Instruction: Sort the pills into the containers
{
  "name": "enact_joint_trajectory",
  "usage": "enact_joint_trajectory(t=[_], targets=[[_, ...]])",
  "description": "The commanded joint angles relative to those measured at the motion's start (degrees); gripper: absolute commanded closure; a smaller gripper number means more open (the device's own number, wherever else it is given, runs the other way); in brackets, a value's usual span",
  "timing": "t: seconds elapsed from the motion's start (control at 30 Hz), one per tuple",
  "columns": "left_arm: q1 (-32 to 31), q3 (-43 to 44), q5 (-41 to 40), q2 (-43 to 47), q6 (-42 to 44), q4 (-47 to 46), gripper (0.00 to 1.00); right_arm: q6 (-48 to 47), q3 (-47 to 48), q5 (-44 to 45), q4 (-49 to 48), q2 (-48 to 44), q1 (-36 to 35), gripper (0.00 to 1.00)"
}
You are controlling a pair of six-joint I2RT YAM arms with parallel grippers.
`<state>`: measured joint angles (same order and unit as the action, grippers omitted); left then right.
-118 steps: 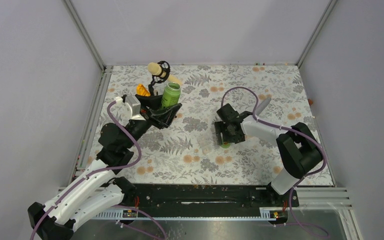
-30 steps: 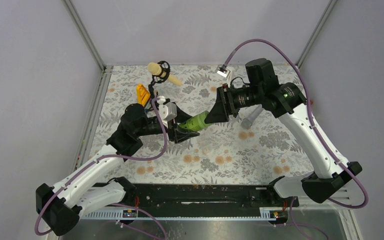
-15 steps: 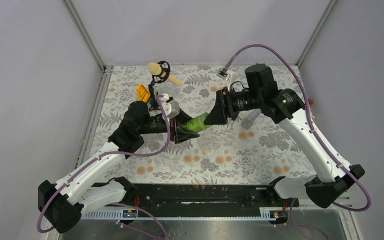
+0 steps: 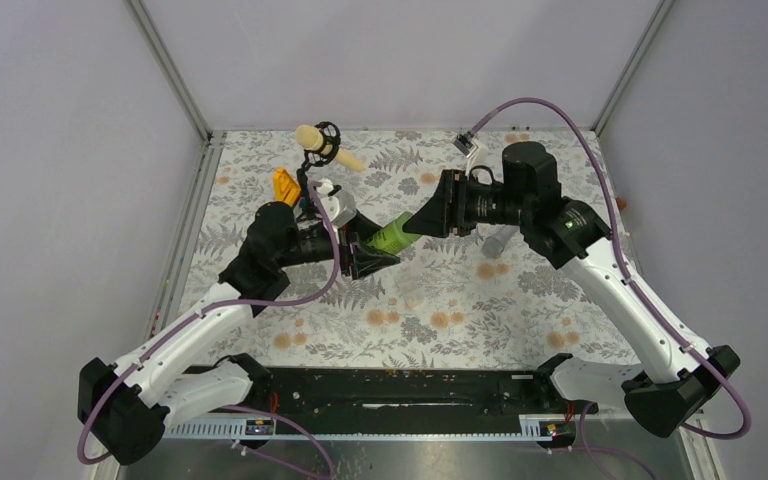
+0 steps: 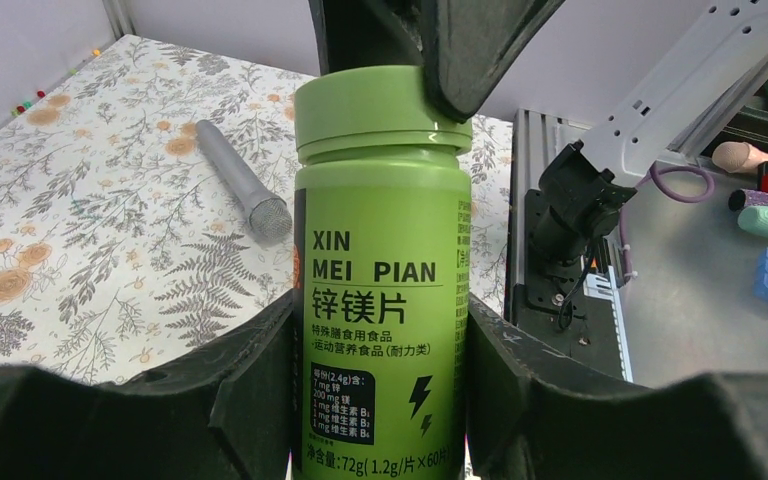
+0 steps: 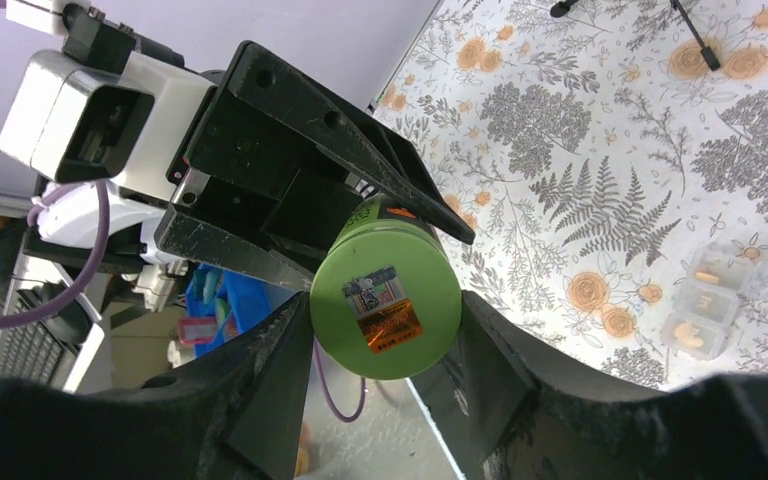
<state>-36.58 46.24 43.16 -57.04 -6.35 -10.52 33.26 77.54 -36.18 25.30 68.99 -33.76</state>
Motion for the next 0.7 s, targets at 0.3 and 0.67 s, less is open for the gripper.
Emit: enact_joint_trajectory(t=[0.3,0.67], targets=[[-1.30,0.26,4.17,1.49,-13.11,-23.83,1.00,-18.00,-0.04,-6.64,-0.24,-1.29,-1.68,0.75],[-1.39,-3.56,6.07,0.35,-27.34,-45.46,1.00,-18.55,2.26,-13.91,-2.82,-2.11,-1.61,0.75]])
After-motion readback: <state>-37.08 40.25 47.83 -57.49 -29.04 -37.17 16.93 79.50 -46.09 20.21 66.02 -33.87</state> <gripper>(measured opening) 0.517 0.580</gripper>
